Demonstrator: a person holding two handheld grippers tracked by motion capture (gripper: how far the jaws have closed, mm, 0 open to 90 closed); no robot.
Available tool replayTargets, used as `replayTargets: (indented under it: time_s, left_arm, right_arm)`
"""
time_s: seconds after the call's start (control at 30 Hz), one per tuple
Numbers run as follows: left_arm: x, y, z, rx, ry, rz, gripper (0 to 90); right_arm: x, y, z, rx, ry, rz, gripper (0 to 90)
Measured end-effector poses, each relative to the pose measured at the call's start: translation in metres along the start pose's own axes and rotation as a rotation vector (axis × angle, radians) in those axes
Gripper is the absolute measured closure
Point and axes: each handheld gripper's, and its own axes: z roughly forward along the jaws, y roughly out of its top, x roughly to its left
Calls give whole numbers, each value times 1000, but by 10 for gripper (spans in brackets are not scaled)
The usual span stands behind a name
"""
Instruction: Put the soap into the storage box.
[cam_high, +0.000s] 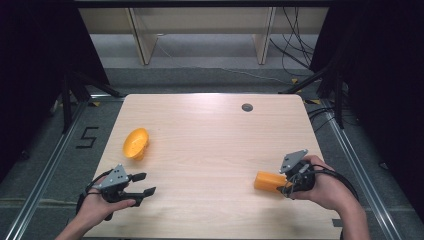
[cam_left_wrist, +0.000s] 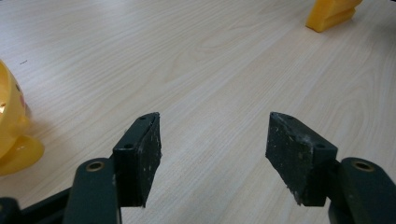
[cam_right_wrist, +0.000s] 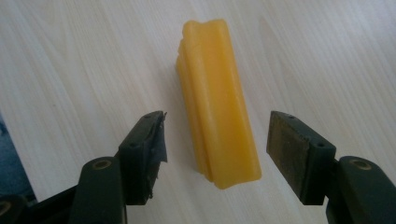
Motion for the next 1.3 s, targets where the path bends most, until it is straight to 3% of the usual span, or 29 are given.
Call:
replayTargets:
  time_s: [0.03,0.3,0.33,0.47,0.5,0.57,0.77,0.97,1.03,1.07,1.3]
  left_arm:
    - [1,0,0,0,-1,5,349]
    - [0,0,0,1,-4,6,349]
    - [0,0,0,0,-3,5,349]
    - [1,0,0,1,-3,3,349]
    - [1,0,0,1,-2,2,348]
    - [1,0,0,4,-2,3,347]
    - [1,-1,0,5,5,1,347]
    - [0,-2,1,8,0,-26,346]
    - [0,-2,1,8,0,-26,346]
    - [2,-1,1,9,0,1,346]
    - [2,-1,0,17,12,1,344]
  right_arm:
    - [-2,2,2,9,3,-30,375]
    - [-4,9,10,83,28,-47,398]
    - [-7,10,14,96,38,-72,407]
    - [-7,9,19,125,43,-66,418]
    - [-9,10,22,144,73,-88,430]
    - [-10,10,23,160,75,-107,440]
    - [-12,10,28,186,86,-109,471]
    - [-15,8,33,176,95,-124,502]
    - [-16,8,34,171,101,-131,510]
    - [-17,7,35,168,105,-136,529]
    - [-20,7,37,153,108,-162,585]
